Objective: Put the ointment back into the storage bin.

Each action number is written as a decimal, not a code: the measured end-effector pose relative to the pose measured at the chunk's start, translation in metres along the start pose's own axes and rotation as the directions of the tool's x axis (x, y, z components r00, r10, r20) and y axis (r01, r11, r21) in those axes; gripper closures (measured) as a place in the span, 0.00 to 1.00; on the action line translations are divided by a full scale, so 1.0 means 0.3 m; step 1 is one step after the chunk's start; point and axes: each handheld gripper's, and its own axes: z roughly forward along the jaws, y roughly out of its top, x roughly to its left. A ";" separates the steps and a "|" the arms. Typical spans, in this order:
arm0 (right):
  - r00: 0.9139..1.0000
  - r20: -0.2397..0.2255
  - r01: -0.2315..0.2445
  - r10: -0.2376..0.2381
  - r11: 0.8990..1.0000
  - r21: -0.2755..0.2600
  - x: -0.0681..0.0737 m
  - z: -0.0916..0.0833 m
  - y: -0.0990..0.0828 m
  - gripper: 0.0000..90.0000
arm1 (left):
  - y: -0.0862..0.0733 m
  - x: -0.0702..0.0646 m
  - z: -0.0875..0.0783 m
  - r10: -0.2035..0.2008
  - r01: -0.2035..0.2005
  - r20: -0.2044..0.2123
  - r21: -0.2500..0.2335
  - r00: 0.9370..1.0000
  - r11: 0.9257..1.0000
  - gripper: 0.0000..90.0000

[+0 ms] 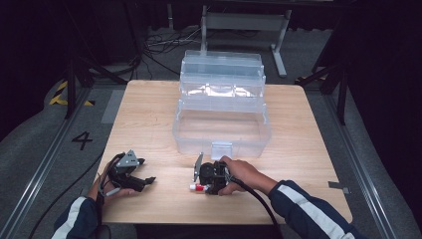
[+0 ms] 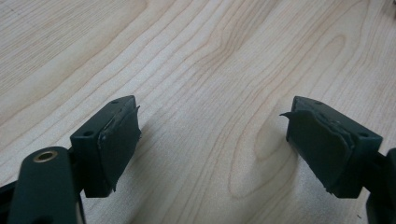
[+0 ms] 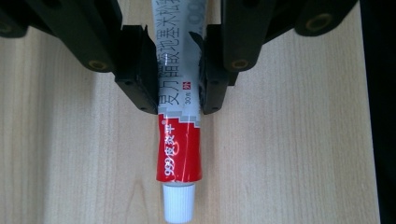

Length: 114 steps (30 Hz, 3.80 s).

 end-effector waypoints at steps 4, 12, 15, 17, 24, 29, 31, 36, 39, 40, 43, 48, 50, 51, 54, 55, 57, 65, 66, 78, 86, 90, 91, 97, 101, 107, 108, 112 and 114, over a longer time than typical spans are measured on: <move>1.000 -0.006 -0.003 0.003 1.000 0.019 0.000 -0.002 0.004 0.78 | 0.000 0.000 0.000 -0.001 0.001 0.001 0.001 1.000 1.000 0.20; 1.000 -0.007 0.001 -0.001 1.000 0.008 0.000 -0.002 -0.001 0.79 | 0.000 0.000 0.000 0.000 0.000 0.000 0.000 1.000 1.000 0.20; 1.000 -0.013 -0.003 0.003 1.000 0.003 -0.001 -0.006 -0.015 0.79 | 0.000 0.000 0.000 0.000 0.000 0.000 0.000 1.000 1.000 0.20; 1.000 -0.010 0.008 -0.008 1.000 0.002 -0.002 -0.010 -0.027 0.79 | 0.000 0.000 0.000 0.000 0.000 0.001 0.000 1.000 1.000 0.20; 1.000 -0.008 -0.007 0.007 0.999 -0.033 -0.008 -0.042 -0.067 0.79 | 0.000 0.000 0.000 0.000 0.000 0.002 0.000 1.000 1.000 0.20; 1.000 -0.001 -0.027 0.027 0.999 -0.038 -0.012 -0.069 -0.097 0.79 | 0.000 0.000 0.000 0.000 0.000 0.001 0.000 1.000 1.000 0.20; 0.999 0.004 -0.039 0.039 0.998 -0.042 -0.016 -0.087 -0.118 0.79 | 0.000 0.000 0.000 0.000 0.000 0.001 0.000 1.000 1.000 0.20; 0.999 0.008 -0.048 0.048 0.998 -0.049 -0.018 -0.108 -0.139 0.79 | 0.000 0.000 0.000 0.000 0.000 0.001 0.000 1.000 1.000 0.20; 0.998 0.015 -0.054 0.054 0.997 -0.047 -0.020 -0.130 -0.157 0.79 | 0.000 0.000 0.000 0.000 0.000 0.001 0.000 1.000 1.000 0.20; 0.998 0.019 -0.056 0.057 0.997 -0.047 -0.020 -0.135 -0.161 0.79 | 0.000 0.000 0.000 -0.001 0.001 0.001 0.000 1.000 1.000 0.20; 0.998 0.027 -0.061 0.062 0.997 -0.041 -0.022 -0.159 -0.178 0.79 | 0.000 0.000 0.000 0.000 0.000 0.001 0.000 1.000 1.000 0.20; 0.996 0.038 -0.076 0.078 0.996 -0.040 -0.029 -0.198 -0.204 0.79 | 0.000 0.001 0.000 0.000 0.000 0.001 0.000 1.000 1.000 0.20; 0.995 0.043 -0.083 0.085 0.995 -0.048 -0.033 -0.216 -0.214 0.79 | 0.000 0.000 0.000 -0.001 0.001 0.002 0.000 1.000 1.000 0.20; 0.995 0.046 -0.086 0.088 0.995 -0.051 -0.034 -0.224 -0.218 0.79 | 0.000 0.001 0.000 -0.001 0.001 0.002 0.000 1.000 1.000 0.20; 0.994 0.060 -0.086 0.089 0.995 -0.056 -0.040 -0.260 -0.231 0.79 | 0.000 0.000 0.000 -0.001 0.001 0.002 0.000 1.000 1.000 0.20; 0.994 0.062 -0.088 0.092 0.994 -0.060 -0.039 -0.269 -0.234 0.79 | 0.000 0.001 0.000 -0.001 0.001 0.002 0.000 1.000 1.000 0.20; 0.993 0.069 -0.092 0.096 0.994 -0.058 -0.039 -0.283 -0.238 0.79 | 0.000 0.001 0.000 -0.001 0.001 0.002 0.000 1.000 1.000 0.20; 0.990 0.091 -0.100 0.107 0.992 -0.079 -0.046 -0.354 -0.263 0.79 | 0.001 0.001 0.001 -0.001 0.001 0.004 0.000 1.000 1.000 0.19; 0.989 0.091 -0.110 0.116 0.991 -0.075 -0.045 -0.362 -0.264 0.79 | 0.001 0.001 0.001 -0.001 0.001 0.004 0.000 1.000 1.000 0.19; 0.984 0.121 -0.120 0.130 0.989 -0.084 -0.074 -0.441 -0.277 0.79 | 0.001 0.001 0.001 -0.001 0.001 0.004 0.001 1.000 1.000 0.19; 0.979 0.153 -0.123 0.138 0.987 -0.102 -0.104 -0.496 -0.284 0.79 | 0.001 0.001 0.001 -0.001 0.001 0.004 0.001 1.000 1.000 0.19; 0.976 0.165 -0.126 0.142 0.986 -0.106 -0.116 -0.515 -0.281 0.79 | 0.001 0.001 0.001 -0.001 0.001 0.004 0.001 1.000 1.000 0.19; 0.974 0.172 -0.130 0.149 0.985 -0.115 -0.126 -0.520 -0.282 0.79 | 0.001 0.001 0.001 -0.001 0.001 0.004 0.001 1.000 1.000 0.19; 0.971 0.181 -0.135 0.154 0.985 -0.110 -0.158 -0.539 -0.274 0.79 | 0.001 0.001 0.001 -0.001 0.001 0.005 0.001 1.000 1.000 0.19; 0.967 0.202 -0.136 0.156 0.985 -0.110 -0.188 -0.559 -0.271 0.79 | 0.001 0.001 0.001 -0.002 0.002 0.005 0.001 1.000 1.000 0.19; 0.959 0.225 -0.153 0.170 0.984 -0.091 -0.261 -0.583 -0.262 0.79 | 0.001 0.001 0.001 -0.002 0.002 0.005 0.001 1.000 1.000 0.19; 0.959 0.225 -0.153 0.170 0.984 -0.091 -0.261 -0.583 -0.262 0.79 | 0.001 0.001 0.001 -0.002 0.002 0.005 0.001 1.000 1.000 0.19; 0.953 0.238 -0.172 0.189 0.981 -0.093 -0.324 -0.595 -0.254 0.79 | 0.001 0.001 0.001 -0.001 0.001 0.005 0.000 1.000 1.000 0.19; 0.952 0.241 -0.172 0.188 0.981 -0.087 -0.352 -0.595 -0.247 0.79 | 0.001 0.001 0.001 -0.001 0.001 0.005 0.000 1.000 1.000 0.19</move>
